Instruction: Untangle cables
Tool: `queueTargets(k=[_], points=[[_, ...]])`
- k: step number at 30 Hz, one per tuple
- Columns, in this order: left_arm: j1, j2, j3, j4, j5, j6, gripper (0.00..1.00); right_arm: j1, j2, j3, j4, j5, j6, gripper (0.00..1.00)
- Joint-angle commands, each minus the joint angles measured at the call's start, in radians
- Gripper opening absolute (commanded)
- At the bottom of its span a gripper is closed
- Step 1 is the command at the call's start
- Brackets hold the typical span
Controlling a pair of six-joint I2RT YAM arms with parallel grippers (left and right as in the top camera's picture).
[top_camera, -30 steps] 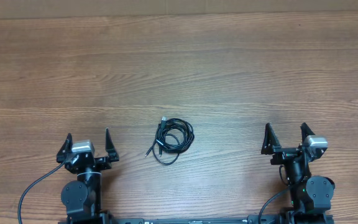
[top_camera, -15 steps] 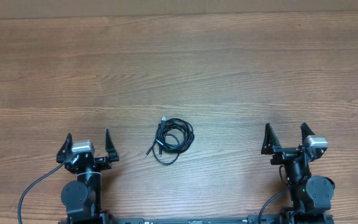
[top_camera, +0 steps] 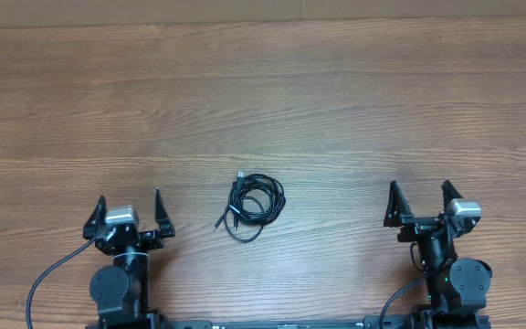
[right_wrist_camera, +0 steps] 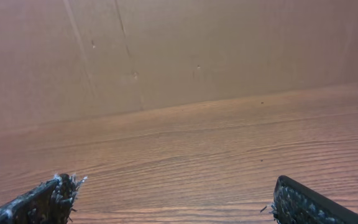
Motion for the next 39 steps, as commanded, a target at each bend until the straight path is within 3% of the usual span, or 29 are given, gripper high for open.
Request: queueTargets(k=[1,7,8,10,12,14,15,18,20,22,24,27,30,31,32,35,39], points=[[0.004,-0.003,-0.004,-0.002,-0.040,0.019,0.99,0.005,0.000,-0.010,0.006,0.013,0.002,1.00],[0.004,-0.003,-0.004,-0.002,-0.037,0.016,1.00,0.005,0.000,-0.010,0.006,0.013,0.002,1.00],[0.004,-0.003,-0.004,0.001,0.009,-0.027,1.00,0.005,0.000,-0.010,0.006,0.013,0.002,1.00],[-0.007,-0.003,-0.003,0.029,0.320,-0.425,1.00,0.005,0.000,-0.010,0.006,0.013,0.002,1.00],[-0.008,-0.003,-0.003,0.082,0.432,-0.726,1.00,0.005,0.000,-0.010,0.006,0.013,0.002,1.00],[-0.008,-0.003,-0.002,0.167,0.441,-0.886,0.99,0.005,0.000,-0.010,0.006,0.013,0.002,1.00],[-0.008,-0.003,-0.002,0.253,0.451,-0.910,1.00,0.005,0.000,-0.010,0.006,0.013,0.002,1.00],[-0.008,-0.003,0.024,0.550,0.421,-0.850,1.00,0.005,0.000,-0.010,0.006,0.013,0.002,1.00],[-0.008,0.000,0.108,0.535,0.375,-0.780,1.00,0.005,0.000,-0.010,0.006,0.013,0.002,1.00],[-0.008,0.033,0.254,0.375,0.353,-0.644,1.00,0.005,0.000,-0.010,0.006,0.013,0.002,1.00],[-0.008,0.119,0.436,0.092,0.347,-0.491,1.00,0.005,0.000,-0.010,0.006,0.013,0.002,1.00],[-0.008,0.303,0.658,-0.308,0.295,-0.363,1.00,0.005,0.000,-0.010,0.006,0.013,0.002,1.00],[-0.008,0.538,0.822,-0.591,0.319,-0.303,1.00,0.005,0.000,-0.010,0.006,0.013,0.002,1.00],[-0.008,0.582,0.843,-0.625,0.333,-0.303,1.00,0.005,0.000,-0.010,0.006,0.013,0.002,1.00],[-0.008,0.738,0.882,-0.674,0.412,-0.304,1.00,0.005,0.000,-0.010,0.006,0.013,0.002,1.00],[-0.008,0.900,0.885,-0.682,0.592,-0.322,1.00,0.005,0.000,-0.010,0.006,0.013,0.002,1.00],[-0.011,1.059,0.885,-0.684,0.713,-0.313,1.00,0.007,0.000,-0.010,0.086,-0.066,0.049,1.00]])
